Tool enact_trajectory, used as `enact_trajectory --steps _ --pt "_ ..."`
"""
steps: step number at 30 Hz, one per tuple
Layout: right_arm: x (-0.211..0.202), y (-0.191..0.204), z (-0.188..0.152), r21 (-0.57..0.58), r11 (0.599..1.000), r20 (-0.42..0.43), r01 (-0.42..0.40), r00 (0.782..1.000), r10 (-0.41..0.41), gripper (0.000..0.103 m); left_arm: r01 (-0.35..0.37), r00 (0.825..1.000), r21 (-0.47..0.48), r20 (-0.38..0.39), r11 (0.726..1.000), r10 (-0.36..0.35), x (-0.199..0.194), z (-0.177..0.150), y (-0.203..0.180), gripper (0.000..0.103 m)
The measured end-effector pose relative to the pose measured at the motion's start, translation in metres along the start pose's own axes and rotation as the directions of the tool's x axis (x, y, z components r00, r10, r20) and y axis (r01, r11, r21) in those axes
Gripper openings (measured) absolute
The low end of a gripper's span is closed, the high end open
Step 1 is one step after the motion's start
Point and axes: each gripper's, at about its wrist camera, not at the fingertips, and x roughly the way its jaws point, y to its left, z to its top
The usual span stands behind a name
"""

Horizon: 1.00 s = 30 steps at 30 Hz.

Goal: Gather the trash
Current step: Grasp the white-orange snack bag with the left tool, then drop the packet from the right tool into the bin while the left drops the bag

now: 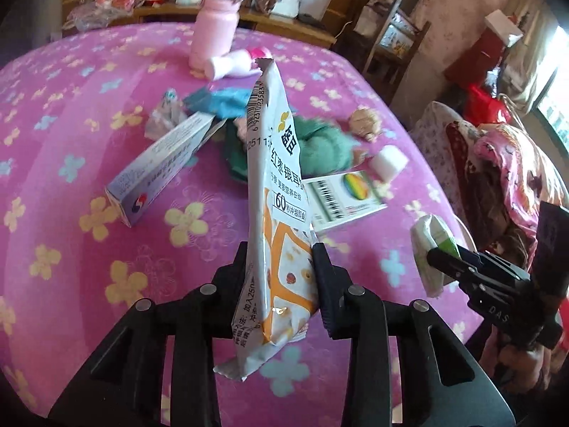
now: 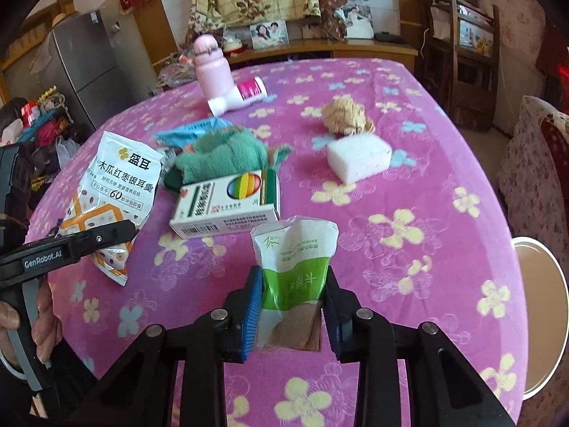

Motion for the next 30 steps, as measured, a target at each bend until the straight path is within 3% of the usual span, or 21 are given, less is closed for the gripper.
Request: enact_trajectory --steps 9,30 --pt "-0.034 -0.008 0.002 0.011 1.0 0.056 0.017 0.998 -0.017 0.031 -0.027 0.999 0.071 0.048 0.997 0.024 -0.013 -0.003 -0.05 0.031" --pt "-0.07 -0.075 -0.014 0.115 0.989 0.077 0.096 0.991 -0.105 0.031 0.04 0.999 0.204 -0.005 0.978 -0.04 0.025 -0.002 -0.15 0.031"
